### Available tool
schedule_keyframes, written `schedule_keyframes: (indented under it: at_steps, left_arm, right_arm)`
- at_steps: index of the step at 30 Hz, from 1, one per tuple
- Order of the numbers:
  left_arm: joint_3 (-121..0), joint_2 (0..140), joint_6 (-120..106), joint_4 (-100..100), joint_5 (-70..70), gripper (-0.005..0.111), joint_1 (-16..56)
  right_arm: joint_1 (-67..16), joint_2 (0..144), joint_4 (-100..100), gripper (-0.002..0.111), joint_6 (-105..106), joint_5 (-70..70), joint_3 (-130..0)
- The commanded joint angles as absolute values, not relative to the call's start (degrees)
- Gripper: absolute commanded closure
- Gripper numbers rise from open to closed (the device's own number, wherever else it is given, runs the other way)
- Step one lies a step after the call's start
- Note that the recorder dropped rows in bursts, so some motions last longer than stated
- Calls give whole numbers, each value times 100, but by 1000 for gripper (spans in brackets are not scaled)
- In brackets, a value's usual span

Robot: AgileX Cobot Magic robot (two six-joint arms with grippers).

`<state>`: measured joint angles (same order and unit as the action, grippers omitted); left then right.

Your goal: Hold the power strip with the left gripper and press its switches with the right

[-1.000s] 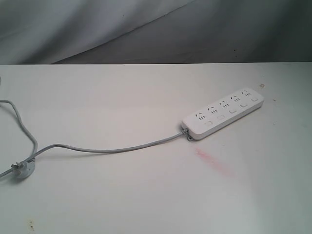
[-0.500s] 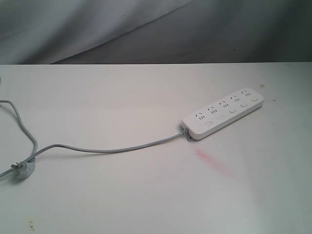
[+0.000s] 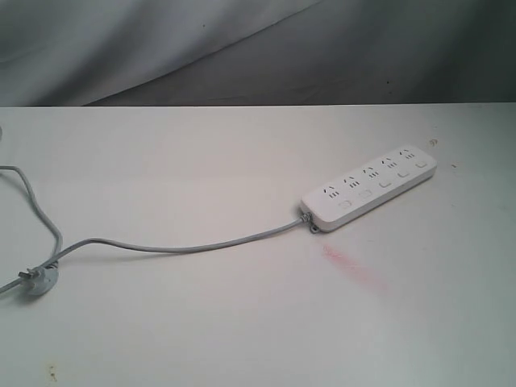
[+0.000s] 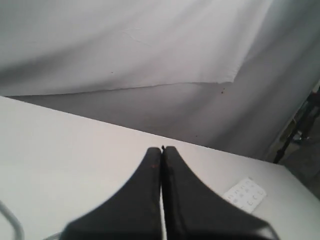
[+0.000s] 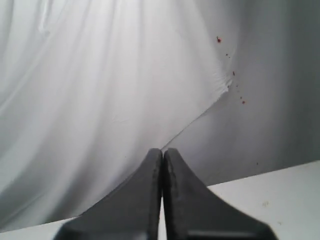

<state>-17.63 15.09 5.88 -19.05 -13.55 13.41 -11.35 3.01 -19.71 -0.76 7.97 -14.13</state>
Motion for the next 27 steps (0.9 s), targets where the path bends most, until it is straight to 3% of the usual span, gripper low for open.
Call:
schedule_keyframes:
  at_steps: [1,7,11,18,24,27]
  left_arm:
    - [-3294,3281,-523,-1952,-1906,107,1400]
    - [-5617,6196,-3855,-4765,-3138,107,1400]
    - [-6522,7628,-4546,-5138,-3602,107,1491]
    - [-6759,8826,-5318,-5561,-3598,107,1616]
    - [-6765,9599,-5710,-5561,-3010,107,2232]
    - [-6899,10011,-5814,-5561,-2867,107,2477]
  right_arm:
    - [-1148,1418,-1125,108,0,1111,-2467]
    - [-1148,4212,-302,108,0,1786,-4549]
    - [-1148,5737,-260,108,132,1994,-5721]
    - [-748,7368,-1038,108,531,2181,-6689]
    - [-66,8472,-3325,108,2439,2894,-7223]
    - [61,8954,-3439,108,2552,3296,-7565]
